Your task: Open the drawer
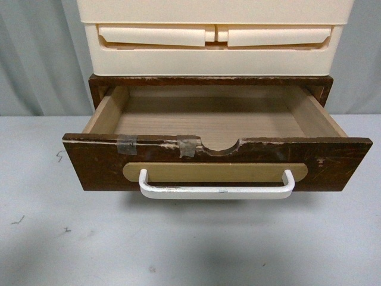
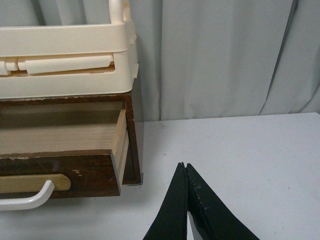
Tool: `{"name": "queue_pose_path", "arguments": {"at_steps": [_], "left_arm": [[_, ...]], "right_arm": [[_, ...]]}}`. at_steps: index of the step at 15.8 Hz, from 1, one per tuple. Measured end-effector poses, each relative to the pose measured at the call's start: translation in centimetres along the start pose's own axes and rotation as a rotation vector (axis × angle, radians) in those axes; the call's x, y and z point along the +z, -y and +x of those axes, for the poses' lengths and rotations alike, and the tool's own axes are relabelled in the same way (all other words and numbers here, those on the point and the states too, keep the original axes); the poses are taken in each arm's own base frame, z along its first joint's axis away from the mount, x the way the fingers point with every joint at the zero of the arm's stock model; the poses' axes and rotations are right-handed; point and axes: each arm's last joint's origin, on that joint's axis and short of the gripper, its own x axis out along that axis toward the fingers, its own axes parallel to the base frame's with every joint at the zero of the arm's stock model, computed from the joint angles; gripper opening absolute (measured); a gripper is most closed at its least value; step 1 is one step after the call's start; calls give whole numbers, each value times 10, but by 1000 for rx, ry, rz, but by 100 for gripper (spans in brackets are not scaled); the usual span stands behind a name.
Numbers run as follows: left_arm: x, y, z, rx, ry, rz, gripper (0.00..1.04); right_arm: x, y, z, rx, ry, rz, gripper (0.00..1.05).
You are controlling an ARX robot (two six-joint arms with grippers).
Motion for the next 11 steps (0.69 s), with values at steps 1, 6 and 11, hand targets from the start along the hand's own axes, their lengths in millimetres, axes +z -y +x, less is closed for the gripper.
{"name": "queue_pose_path", "arguments": {"at_steps": [1, 6, 11], "left_arm": [[-1, 0, -1, 0, -5, 0, 2], [0, 0, -7, 0, 3, 0, 2], [-4, 0, -17, 0, -14, 0, 2]], "right_arm": [[1, 0, -2, 0, 6, 0, 2], [1, 0, -9, 0, 7, 0, 2], [-5, 0, -22, 1, -32, 0, 2]]}}
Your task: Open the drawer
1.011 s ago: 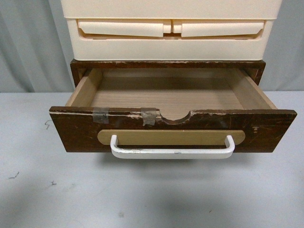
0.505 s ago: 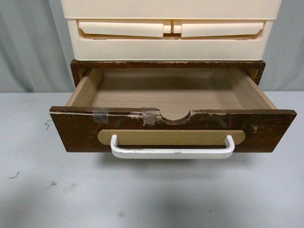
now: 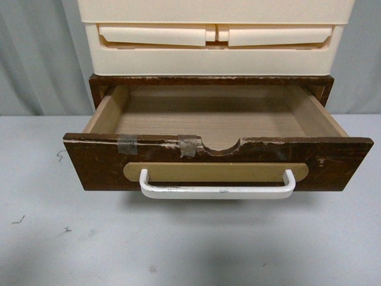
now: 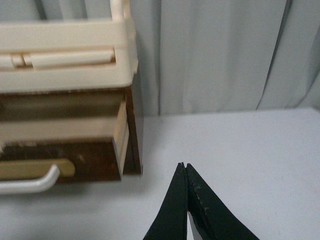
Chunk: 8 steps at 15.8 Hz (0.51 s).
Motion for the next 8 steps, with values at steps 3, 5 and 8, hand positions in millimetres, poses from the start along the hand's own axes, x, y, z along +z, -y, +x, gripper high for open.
{"name": "queue_pose_path", "arguments": {"at_steps": [3, 5, 8], "left_arm": [[0, 0, 0, 0, 4, 0, 2], [0, 0, 0, 0, 4, 0, 18], [0, 0, 0, 0, 4, 0, 53]], "right_arm": [[2, 0, -2, 1, 30, 0, 2], [2, 0, -2, 1, 31, -1, 5], [2, 0, -2, 1, 31, -1, 42]]}}
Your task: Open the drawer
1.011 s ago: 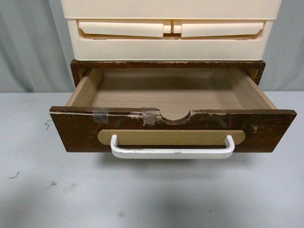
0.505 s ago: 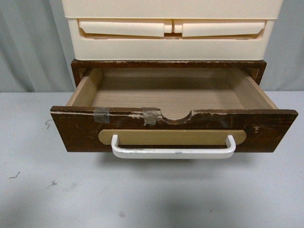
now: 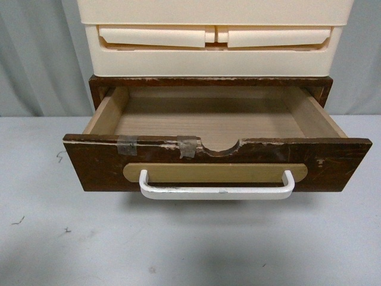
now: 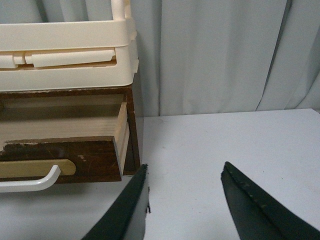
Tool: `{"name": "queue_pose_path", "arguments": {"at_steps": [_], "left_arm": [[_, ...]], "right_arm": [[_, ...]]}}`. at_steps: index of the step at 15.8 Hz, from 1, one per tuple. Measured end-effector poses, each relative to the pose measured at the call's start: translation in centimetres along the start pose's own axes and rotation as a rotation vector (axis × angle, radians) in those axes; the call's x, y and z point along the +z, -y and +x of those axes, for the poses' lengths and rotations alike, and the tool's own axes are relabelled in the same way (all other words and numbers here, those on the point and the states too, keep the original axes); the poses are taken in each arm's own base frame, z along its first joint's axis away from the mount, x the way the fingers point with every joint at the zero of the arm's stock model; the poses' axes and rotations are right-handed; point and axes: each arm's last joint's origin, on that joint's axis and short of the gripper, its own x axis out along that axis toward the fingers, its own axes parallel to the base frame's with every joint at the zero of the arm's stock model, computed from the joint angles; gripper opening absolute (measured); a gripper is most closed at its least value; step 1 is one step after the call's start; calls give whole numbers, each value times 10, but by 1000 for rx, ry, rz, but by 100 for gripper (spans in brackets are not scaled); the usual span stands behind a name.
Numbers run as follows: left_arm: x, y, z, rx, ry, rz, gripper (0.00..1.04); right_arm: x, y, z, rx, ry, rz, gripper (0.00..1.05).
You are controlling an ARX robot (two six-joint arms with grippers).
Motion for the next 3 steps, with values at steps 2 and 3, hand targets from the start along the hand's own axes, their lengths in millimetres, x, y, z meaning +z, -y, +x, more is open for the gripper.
{"name": "queue_pose_path", "arguments": {"at_steps": [2, 3], "left_arm": [[0, 0, 0, 0, 0, 0, 78], [0, 0, 0, 0, 0, 0, 90]], "right_arm": [[0, 0, 0, 0, 0, 0, 65], [0, 0, 0, 0, 0, 0, 78]]}}
